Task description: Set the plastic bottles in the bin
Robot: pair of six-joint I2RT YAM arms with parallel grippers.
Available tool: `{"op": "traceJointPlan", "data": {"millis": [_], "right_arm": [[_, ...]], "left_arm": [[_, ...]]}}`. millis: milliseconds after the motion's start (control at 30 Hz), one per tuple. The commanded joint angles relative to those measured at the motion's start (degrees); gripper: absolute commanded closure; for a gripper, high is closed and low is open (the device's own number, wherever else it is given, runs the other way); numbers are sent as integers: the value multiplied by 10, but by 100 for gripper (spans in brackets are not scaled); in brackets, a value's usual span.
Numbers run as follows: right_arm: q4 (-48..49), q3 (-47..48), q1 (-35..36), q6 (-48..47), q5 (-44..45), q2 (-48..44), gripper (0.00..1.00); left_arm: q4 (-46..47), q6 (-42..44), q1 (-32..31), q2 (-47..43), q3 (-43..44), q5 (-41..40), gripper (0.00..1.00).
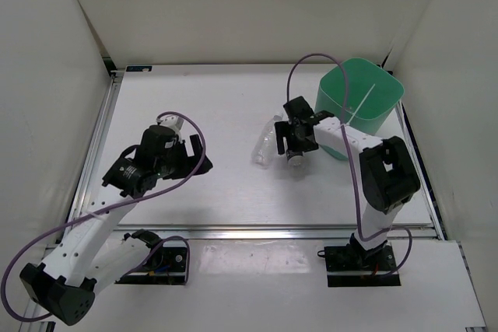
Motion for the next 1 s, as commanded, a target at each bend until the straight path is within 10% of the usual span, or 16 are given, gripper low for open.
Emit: {"op": "traceJointPlan", "data": {"millis": [0, 400, 633, 767, 967], "right_arm": [[9, 28, 3, 2, 28, 25, 16], [-89, 23, 21, 89, -15, -45, 71], [-225, 231, 111, 84, 128, -173, 73], [-224, 412, 36, 9, 254, -151, 73], [-188, 487, -125, -18, 201, -100, 64]], "left_arm": [[-17, -7, 3, -16, 1, -8, 0], [-23, -18, 3, -44, -11, -25, 0], [62, -28, 15, 7, -41, 57, 0], [74, -15, 45, 101, 22, 140, 0], [94, -27, 67, 288, 139, 222, 0]]}}
